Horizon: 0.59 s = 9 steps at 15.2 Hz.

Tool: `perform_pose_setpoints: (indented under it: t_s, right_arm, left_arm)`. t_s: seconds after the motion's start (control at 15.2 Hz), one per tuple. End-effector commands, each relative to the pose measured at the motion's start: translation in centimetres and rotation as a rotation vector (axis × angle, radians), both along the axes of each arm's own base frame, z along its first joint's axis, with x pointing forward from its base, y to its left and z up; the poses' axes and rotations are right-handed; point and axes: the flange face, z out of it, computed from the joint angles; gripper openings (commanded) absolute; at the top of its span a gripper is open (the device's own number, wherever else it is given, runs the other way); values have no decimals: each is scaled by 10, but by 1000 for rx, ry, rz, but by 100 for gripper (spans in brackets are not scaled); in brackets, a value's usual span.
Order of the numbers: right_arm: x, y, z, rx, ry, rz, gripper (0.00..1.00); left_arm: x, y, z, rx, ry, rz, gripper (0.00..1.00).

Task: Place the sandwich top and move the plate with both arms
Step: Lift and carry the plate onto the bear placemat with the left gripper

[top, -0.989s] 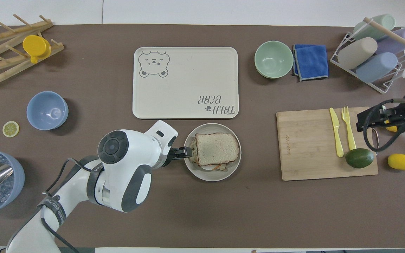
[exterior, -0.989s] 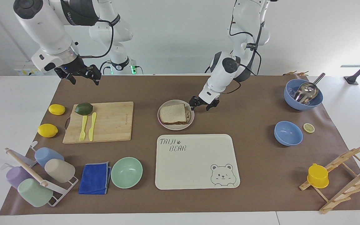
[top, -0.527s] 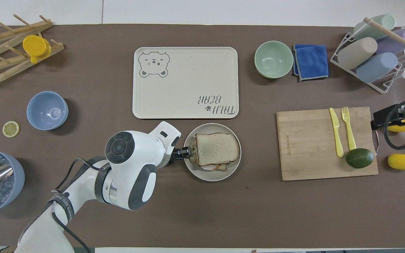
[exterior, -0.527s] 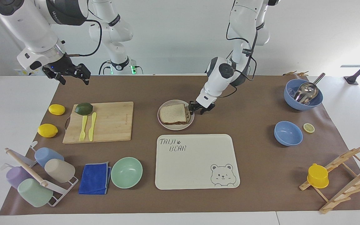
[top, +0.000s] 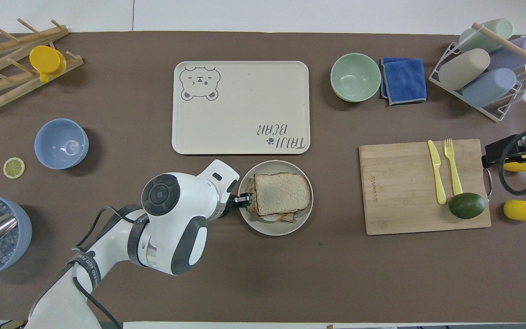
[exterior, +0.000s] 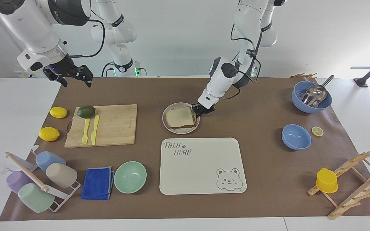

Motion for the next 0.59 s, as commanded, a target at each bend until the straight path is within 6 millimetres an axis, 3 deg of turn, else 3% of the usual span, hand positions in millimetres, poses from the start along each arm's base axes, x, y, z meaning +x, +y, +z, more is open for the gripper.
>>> perform_pose_setpoints:
  t_s: [0.0,0.2,0.33,0.53]
  right_arm:
    - [-5,-3,6,8,-17,16,100]
    - [-5,-5,6,7,-23,6,100]
    - [-4,-2,6,5,-23,14,100]
    - [-1,1,8,1,-45,25,100]
  left_arm:
    - [4,3,-12,3,7,-17,0]
    - [19,13,1,-9,13,10,0]
    - [35,18,24,-39,26,27,0]
    - [99,54,83,-120,66,53,0]
